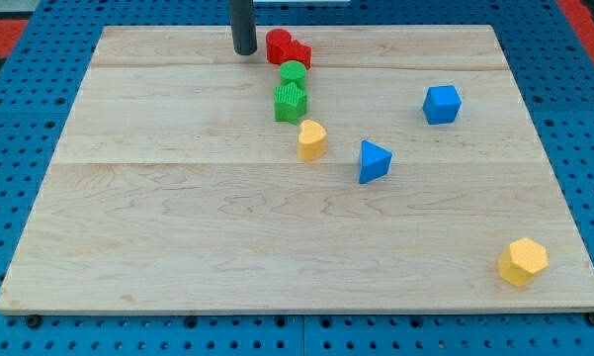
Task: Adjust the red blocks in a vertical line
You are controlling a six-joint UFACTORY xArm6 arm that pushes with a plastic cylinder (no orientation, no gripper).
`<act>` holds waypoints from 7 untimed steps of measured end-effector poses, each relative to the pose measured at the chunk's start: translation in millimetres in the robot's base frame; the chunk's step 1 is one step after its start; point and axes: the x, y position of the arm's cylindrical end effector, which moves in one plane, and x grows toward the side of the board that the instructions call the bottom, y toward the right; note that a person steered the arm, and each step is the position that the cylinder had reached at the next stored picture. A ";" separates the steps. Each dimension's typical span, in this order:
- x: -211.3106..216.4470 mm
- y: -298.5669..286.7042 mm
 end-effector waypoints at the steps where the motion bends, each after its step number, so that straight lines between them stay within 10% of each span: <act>1: 0.1 5.6; 7: -50.6 39.0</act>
